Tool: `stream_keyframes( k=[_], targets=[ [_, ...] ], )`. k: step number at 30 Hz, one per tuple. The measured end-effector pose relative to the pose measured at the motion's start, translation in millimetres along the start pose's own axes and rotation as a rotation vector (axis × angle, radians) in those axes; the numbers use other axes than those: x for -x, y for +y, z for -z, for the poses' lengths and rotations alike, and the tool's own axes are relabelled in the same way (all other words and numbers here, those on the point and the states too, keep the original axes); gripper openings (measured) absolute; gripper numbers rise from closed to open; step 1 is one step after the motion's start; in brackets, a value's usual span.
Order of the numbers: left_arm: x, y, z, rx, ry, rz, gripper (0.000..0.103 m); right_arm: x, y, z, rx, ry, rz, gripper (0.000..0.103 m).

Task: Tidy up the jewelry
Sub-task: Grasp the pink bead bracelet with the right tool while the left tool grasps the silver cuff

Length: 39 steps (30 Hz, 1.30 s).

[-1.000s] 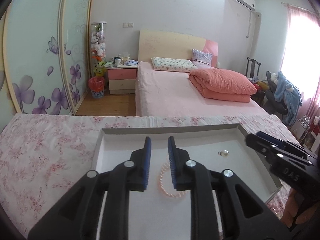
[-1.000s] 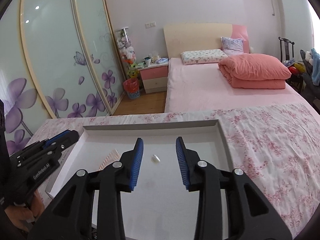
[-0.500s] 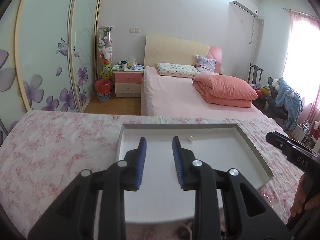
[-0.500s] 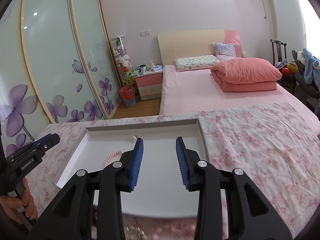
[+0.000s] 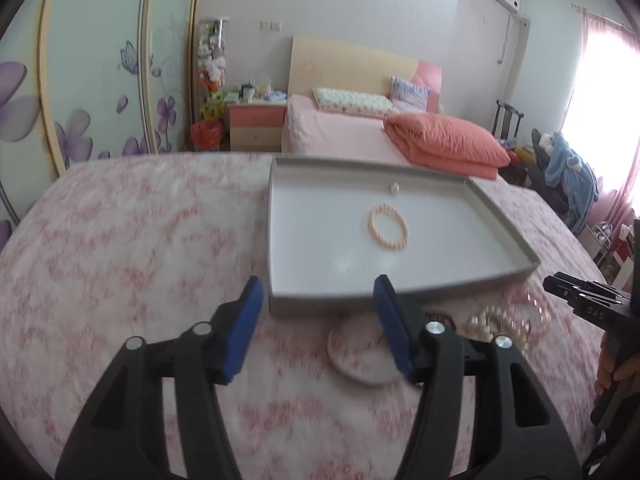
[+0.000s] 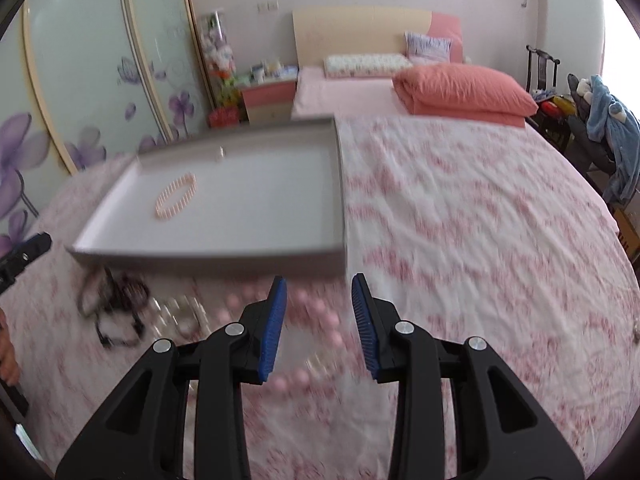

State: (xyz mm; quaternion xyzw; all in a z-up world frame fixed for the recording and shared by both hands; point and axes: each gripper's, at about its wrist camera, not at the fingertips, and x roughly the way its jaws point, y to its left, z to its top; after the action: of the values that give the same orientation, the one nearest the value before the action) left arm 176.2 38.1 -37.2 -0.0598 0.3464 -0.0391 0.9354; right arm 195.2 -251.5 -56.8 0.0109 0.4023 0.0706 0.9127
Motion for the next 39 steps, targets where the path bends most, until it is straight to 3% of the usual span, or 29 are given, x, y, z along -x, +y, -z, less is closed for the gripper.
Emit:
stream_keyframes(
  k=[7, 9, 15, 26, 30, 39],
  targets=[
    [-12, -13, 12, -0.023, 0.078, 0.019, 0.071, -15, 0, 17, 0.019, 0.078, 0.052, 0.035],
    [-16, -17, 15, -0.030, 0.099, 0.034, 0.076, -13, 2, 20, 0.034, 0.063, 0.063, 0.022],
    [-28, -43, 24, -0.109, 0.129, 0.018, 0.084, -10, 8, 21, 0.056, 0.061, 0.063, 0.016],
    [-54, -47, 23, -0.087, 0.181, -0.057, 0.083, -12, 7, 19, 0.036, 0.063, 0.043, 0.016],
    [-56, -44, 21, -0.066, 0.180, -0.040, 0.067, -13, 2, 17, 0.033, 0.064, 0.038, 0.016],
    [-57, -42, 24, -0.056, 0.190, -0.061, 0.072, -13, 2, 18, 0.031, 0.064, 0.036, 0.016]
  ],
)
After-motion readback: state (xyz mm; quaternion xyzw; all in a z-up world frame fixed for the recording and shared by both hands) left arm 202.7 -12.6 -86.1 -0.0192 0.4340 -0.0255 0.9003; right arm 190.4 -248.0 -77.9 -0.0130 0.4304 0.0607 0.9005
